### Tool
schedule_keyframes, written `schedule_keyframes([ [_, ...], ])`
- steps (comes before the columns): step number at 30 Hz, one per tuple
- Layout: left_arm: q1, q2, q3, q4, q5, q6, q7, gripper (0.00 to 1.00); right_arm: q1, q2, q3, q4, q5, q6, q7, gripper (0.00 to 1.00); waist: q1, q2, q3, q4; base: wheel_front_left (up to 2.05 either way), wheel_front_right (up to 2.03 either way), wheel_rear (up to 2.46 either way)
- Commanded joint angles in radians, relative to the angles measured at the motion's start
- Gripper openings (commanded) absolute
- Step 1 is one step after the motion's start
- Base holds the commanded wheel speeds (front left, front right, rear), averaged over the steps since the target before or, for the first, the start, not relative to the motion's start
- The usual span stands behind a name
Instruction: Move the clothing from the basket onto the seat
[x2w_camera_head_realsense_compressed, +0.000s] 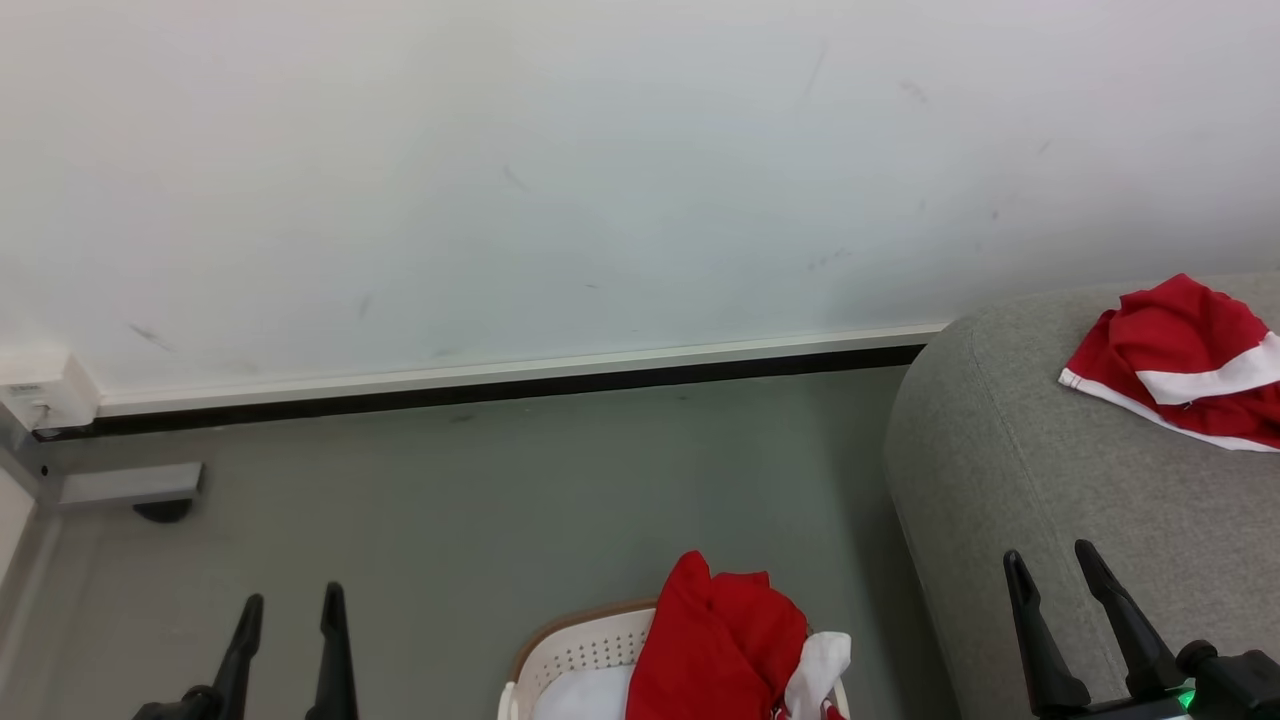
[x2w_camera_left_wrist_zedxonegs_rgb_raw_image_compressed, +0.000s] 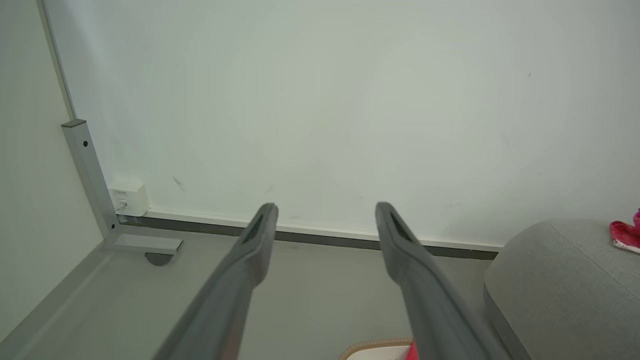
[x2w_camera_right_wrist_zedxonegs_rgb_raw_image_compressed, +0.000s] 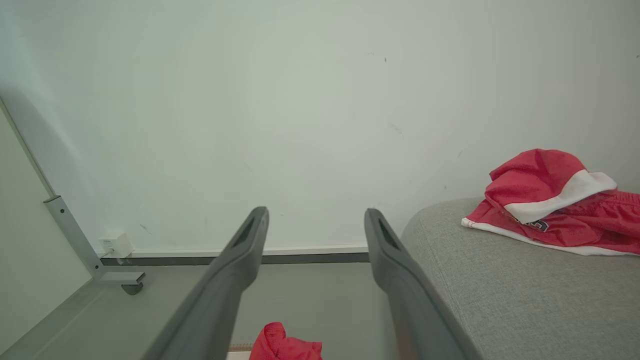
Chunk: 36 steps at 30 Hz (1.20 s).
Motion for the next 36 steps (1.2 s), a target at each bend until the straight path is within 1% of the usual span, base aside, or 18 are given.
schedule_keyframes([
  [1, -0.01, 0.001, 0.004, 0.004, 0.017, -0.003, 0.0, 1.0, -0.013, -0.008, 0.0, 0.002, 0.009, -0.002, -0.003, 1.0, 0.0, 0.0, 0.0, -0.003, 0.0, 0.0, 0.0],
  [12, -0.022, 0.0, -0.007, 0.009, -0.002, -0.008, 0.0, 1.0, -0.017, -0.014, -0.016, 0.003, 0.014, -0.002, -0.003, 1.0, 0.0, 0.0, 0.004, -0.035, 0.0, 0.0, 0.0],
  [23, -0.053, 0.001, -0.073, 0.039, 0.002, -0.015, 0.0, 1.0, -0.039, -0.023, -0.025, 0.004, 0.017, -0.002, -0.003, 1.0, 0.0, 0.0, 0.029, -0.105, 0.0, 0.0, 0.0],
  [26, -0.065, 0.001, -0.094, 0.052, 0.019, -0.022, 0.0, 1.0, -0.048, -0.026, -0.026, 0.0, 0.019, -0.002, -0.003, 1.0, 0.0, 0.0, 0.048, -0.126, 0.0, 0.0, 0.0],
  [30, -0.1, 0.001, -0.12, 0.1, 0.036, -0.035, 0.0, 1.0, -0.07, -0.029, -0.039, -0.006, 0.019, -0.002, -0.003, 1.0, 0.0, 0.0, 0.085, -0.152, 0.0, 0.0, 0.0],
  [36, -0.187, 0.015, -0.179, 0.251, 0.056, -0.052, 0.0, 1.0, -0.114, -0.034, -0.053, -0.017, 0.022, -0.002, -0.003, 1.0, 0.0, 0.0, 0.153, -0.195, 0.0, 0.0, 0.0],
])
